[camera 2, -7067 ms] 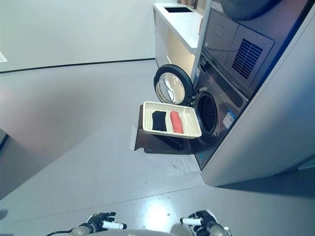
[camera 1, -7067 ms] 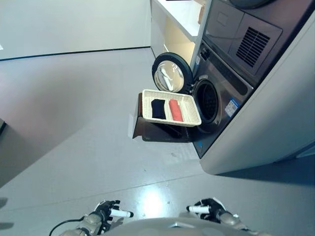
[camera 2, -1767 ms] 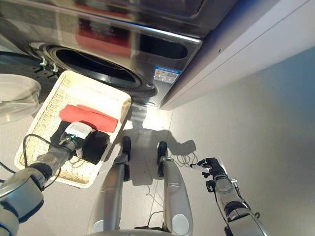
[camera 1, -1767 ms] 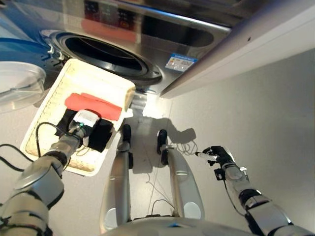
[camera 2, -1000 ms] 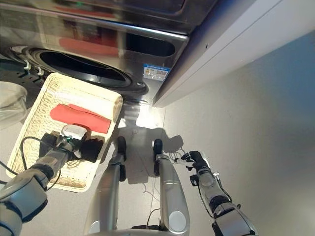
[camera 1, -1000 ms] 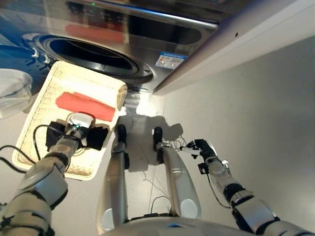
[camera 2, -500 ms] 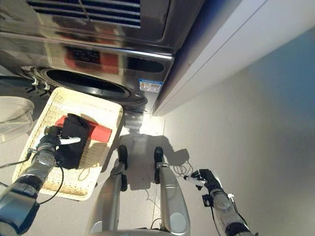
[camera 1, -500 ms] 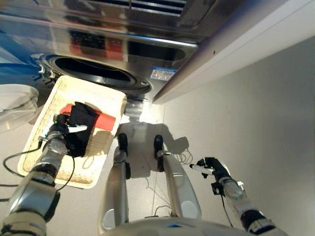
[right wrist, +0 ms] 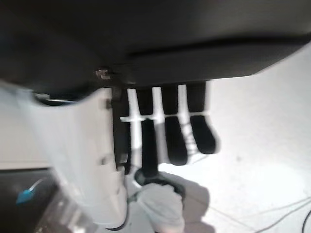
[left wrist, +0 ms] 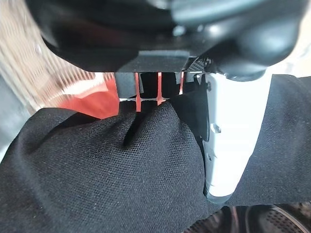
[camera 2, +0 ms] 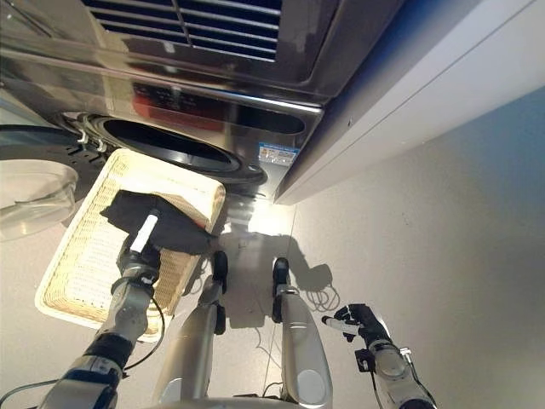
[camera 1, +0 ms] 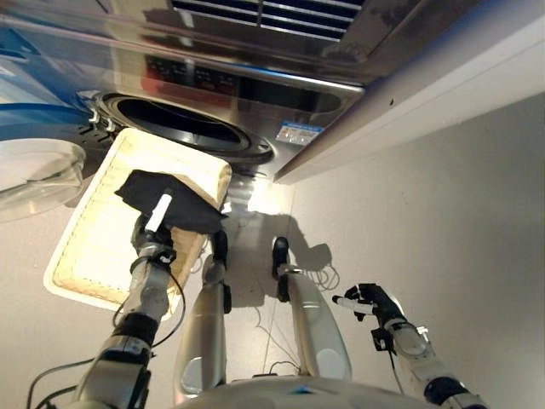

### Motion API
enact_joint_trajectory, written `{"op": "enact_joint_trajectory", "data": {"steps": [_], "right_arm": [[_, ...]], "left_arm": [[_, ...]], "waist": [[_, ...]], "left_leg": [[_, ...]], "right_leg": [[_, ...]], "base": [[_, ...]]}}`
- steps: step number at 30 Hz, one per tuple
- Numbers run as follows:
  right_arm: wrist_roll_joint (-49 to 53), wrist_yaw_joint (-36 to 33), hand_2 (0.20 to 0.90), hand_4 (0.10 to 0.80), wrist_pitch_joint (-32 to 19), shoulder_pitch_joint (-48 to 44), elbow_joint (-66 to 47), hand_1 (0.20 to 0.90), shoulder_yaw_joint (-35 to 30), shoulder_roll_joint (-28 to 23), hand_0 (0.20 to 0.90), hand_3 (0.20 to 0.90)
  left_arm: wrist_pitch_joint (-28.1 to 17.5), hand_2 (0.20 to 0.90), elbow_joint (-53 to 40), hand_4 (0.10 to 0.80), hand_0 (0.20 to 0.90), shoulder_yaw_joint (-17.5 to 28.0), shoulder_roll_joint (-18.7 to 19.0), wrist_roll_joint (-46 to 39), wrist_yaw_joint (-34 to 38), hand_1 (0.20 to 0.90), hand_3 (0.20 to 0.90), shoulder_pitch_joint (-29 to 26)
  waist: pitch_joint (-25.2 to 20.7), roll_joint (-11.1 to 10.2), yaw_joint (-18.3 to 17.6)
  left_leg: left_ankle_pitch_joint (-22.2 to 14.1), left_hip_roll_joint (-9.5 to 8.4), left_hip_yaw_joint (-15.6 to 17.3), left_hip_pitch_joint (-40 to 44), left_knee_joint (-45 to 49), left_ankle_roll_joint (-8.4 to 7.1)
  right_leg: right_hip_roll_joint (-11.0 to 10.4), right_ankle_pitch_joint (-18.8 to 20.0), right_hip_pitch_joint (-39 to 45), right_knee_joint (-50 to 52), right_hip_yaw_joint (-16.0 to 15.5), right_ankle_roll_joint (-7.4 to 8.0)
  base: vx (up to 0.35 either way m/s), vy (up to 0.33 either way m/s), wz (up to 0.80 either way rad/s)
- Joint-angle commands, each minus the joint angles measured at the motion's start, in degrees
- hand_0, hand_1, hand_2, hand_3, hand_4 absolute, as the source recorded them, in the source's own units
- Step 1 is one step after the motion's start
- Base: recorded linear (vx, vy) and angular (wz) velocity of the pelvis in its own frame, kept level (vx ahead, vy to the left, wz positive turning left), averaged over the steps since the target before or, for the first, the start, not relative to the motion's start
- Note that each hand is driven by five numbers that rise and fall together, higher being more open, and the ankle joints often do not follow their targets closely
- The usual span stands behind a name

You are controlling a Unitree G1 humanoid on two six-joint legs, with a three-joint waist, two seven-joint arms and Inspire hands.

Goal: Pick up the clothes and place them into the washing machine

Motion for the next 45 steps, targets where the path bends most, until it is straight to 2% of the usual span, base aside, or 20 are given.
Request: {"op": "enact_joint_trajectory", "data": {"steps": [1,5,9,14,19,21,22,23,24,25,26,28,31,32,33,37,38,45], "right_arm": [[1.06,-1.92,0.9,0.8,1.26,3.19,0.15,0.9,-0.06,-2.38,0.9,0.9],[1.11,-2.56,0.9,0.8,1.54,1.94,0.88,0.9,0.65,-1.6,0.9,0.9],[1.28,-2.85,0.9,0.8,1.82,1.14,1.63,0.9,1.14,-1.4,0.9,0.9],[1.63,-3.11,0.9,0.8,2.0,0.37,2.37,0.9,1.52,-1.17,0.9,0.9],[2.35,-3.04,0.9,0.8,2.06,-0.74,3.38,0.9,1.94,-1.49,0.9,0.9],[2.59,-3.1,0.9,0.8,2.05,-1.09,3.63,0.9,2.05,-1.36,0.9,0.9],[3.83,-0.22,0.9,0.8,0.73,2.56,1.59,0.9,3.24,-1.0,0.9,0.9],[2.95,-1.84,0.9,0.8,0.35,1.89,-2.41,0.9,3.03,-2.03,0.9,0.9],[3.12,-1.45,0.9,0.8,0.83,1.68,-3.68,0.9,3.22,-1.86,0.9,0.9],[3.42,-0.72,0.9,0.8,1.42,2.63,0.08,0.9,3.42,-1.89,0.9,0.9],[3.4,-0.67,0.9,0.8,2.78,0.89,1.62,0.9,3.0,-3.0,0.9,0.9],[5.38,-0.88,0.9,0.8,2.93,-3.2,1.65,0.9,2.0,-3.9,0.9,0.9],[7.99,-0.61,0.9,0.8,2.68,-5.27,-0.14,0.9,2.04,-3.42,0.9,0.9],[8.41,-0.66,0.9,0.8,2.65,-4.99,-0.56,0.9,1.79,-3.04,0.9,0.9],[8.42,-0.67,0.9,0.8,2.64,-4.94,-0.64,0.9,1.8,-3.02,0.9,0.9],[9.1,-0.61,0.9,0.8,2.12,-3.91,-2.01,0.9,1.45,-2.59,0.9,0.9],[9.51,-0.48,0.9,0.8,1.97,-3.73,-2.41,0.9,1.39,-2.66,0.9,0.9],[10.87,-0.49,0.9,0.8,0.94,-3.49,-3.83,0.9,0.98,-3.01,0.9,0.9]], "left_arm": [[-8.27,0.2,-4.04,0.3,0.2,4.07,3.21,-3.24,0.24,0.2,0.2,-7.28],[-9.58,0.2,-1.88,0.3,0.2,5.52,3.22,-4.88,1.66,0.2,0.2,-11.81],[-9.8,0.2,0.87,0.3,0.2,5.87,4.74,-5.58,2.64,0.2,0.2,-15.93],[-9.81,0.2,4.53,0.3,0.2,6.36,7.14,-6.08,3.49,0.2,0.2,-20.91],[-8.4,0.2,9.75,0.3,0.2,5.02,10.86,-6.31,3.8,0.2,0.2,-26.84],[-7.94,0.2,11.02,0.3,0.2,4.36,11.63,-6.39,3.86,0.2,0.2,-28.56],[-7.93,0.2,10.84,0.3,0.2,4.59,13.37,-6.64,2.73,0.2,0.2,-27.96],[-9.38,0.2,9.66,0.3,0.2,4.66,12.47,-6.3,3.37,0.2,0.2,-27.13],[-8.34,0.2,11.04,0.3,0.2,4.33,12.77,-6.16,3.57,0.2,0.2,-27.91],[-7.22,0.2,15.29,0.3,0.2,4.05,15.82,-7.2,2.79,0.2,0.2,-30.29],[-7.12,0.2,16.8,0.3,0.2,2.72,17.23,-7.05,2.59,0.2,0.2,-33.15],[-5.43,0.2,18.33,0.3,0.2,2.19,17.33,-5.94,2.43,0.2,0.2,-34.86],[-4.4,0.2,22.31,0.3,0.2,-0.07,18.48,-6.11,2.37,0.2,0.2,-40.29],[-3.87,0.2,23.65,0.3,0.2,-0.48,19.87,-5.7,2.36,0.2,0.2,-41.5],[-3.84,0.2,23.81,0.3,0.2,-0.52,19.94,-5.74,2.26,0.2,0.2,-41.59],[-4.53,0.2,24.14,0.3,0.2,-0.39,20.66,-6.35,2.86,0.2,0.2,-43.37],[-4.83,0.2,23.71,0.3,0.2,-0.61,20.81,-6.31,3.15,0.2,0.2,-44.25],[-6.58,0.2,23.09,0.3,0.2,-1.53,21.3,-6.69,4.04,0.2,0.2,-47.6]], "waist": [[-1.74,-2.45,-1.0],[-1.8,-3.03,-1.67],[-2.1,-3.71,-2.44],[-2.3,-4.29,-3.31],[-2.74,-4.55,-4.25],[-2.91,-4.41,-4.52],[-2.99,-4.68,-5.33],[-2.88,-4.88,-5.43],[-2.94,-4.99,-5.6],[-3.65,-4.93,-6.09],[-3.34,-5.6,-6.41],[-3.57,-5.56,-5.93],[-3.74,-6.33,-6.88],[-4.38,-6.34,-7.1],[-3.94,-6.68,-7.19],[-4.53,-7.37,-7.84],[-5.22,-7.21,-8.02],[-6.01,-7.72,-8.89]], "left_leg": [[-2.64,-0.49,-1.39,-3.67,3.7,-3.27],[-2.92,-0.17,-1.08,-3.8,3.93,-3.29],[-3.15,0.24,-0.97,-4.32,4.29,-3.32],[-3.43,0.55,-0.67,-4.97,4.69,-3.33],[-3.58,0.67,-0.29,-5.58,4.99,-3.39],[-3.51,0.72,-0.24,-5.85,4.91,-3.43],[-3.4,1.04,0.07,-5.87,4.76,-3.49],[-3.34,1.03,0.01,-6.12,4.63,-3.47],[-3.26,1.02,-0.01,-6.42,4.65,-3.5],[-5.3,1.61,-0.26,-5.69,4.46,-3.7],[-3.48,1.5,0.05,-6.74,4.77,-3.69],[-3.26,1.41,-0.34,-7.47,4.77,-3.76],[-2.84,1.75,-0.48,-8.26,4.6,-3.77],[-4.54,2.15,-0.93,-8.14,4.45,-3.91],[-2.92,1.95,-0.43,-8.89,4.79,-3.81],[-3.1,2.12,-0.62,-10.11,5.16,-3.81],[-4.84,2.36,-1.21,-10.01,5.0,-3.96],[-5.26,2.42,-1.57,-11.81,5.31,-4.04]], "right_leg": [[-0.07,11.65,5.64,-16.22,0.75,2.28],[0.24,11.89,5.26,-16.35,1.36,2.18],[0.42,12.23,4.69,-16.49,1.84,2.17],[0.7,12.56,4.13,-16.72,2.48,2.19],[0.82,13.14,3.46,-17.06,2.85,2.24],[0.81,13.3,3.22,-17.3,2.88,2.32],[0.96,13.57,2.95,-17.45,3.22,2.44],[0.88,13.9,2.76,-17.75,3.32,2.46],[0.93,13.94,2.58,-17.82,3.35,2.45],[1.53,12.7,3.04,-18.0,3.79,2.72],[1.23,14.11,2.2,-18.08,3.46,2.51],[0.89,14.11,1.88,-18.41,2.97,2.49],[0.91,14.7,0.85,-18.63,2.87,2.58],[1.3,13.74,1.0,-18.94,3.06,2.9],[1.01,14.88,0.38,-18.76,2.82,2.67],[1.06,15.33,-0.63,-19.05,2.98,2.75],[1.41,14.33,-0.57,-19.38,3.24,3.0],[1.57,15.29,-1.84,-20.3,3.23,3.19]], "base": [[0.0,0.0,0.0],[0.0,0.003,-0.01],[0.007,0.005,-0.17],[0.007,0.007,-0.1],[0.008,0.008,-0.11],[0.003,0.015,-0.1],[-0.01,0.035,-0.04],[-0.017,0.028,-0.03],[0.115,0.015,-0.05],[0.005,-0.027,-0.05],[0.006,-0.049,-0.13],[-0.054,-0.064,-0.19],[0.043,-0.011,0.03],[0.004,-0.003,0.05],[0.01,-0.004,-0.05],[0.008,-0.003,-0.05],[0.122,-0.008,-0.01],[0.018,0.0,0.0]]}}
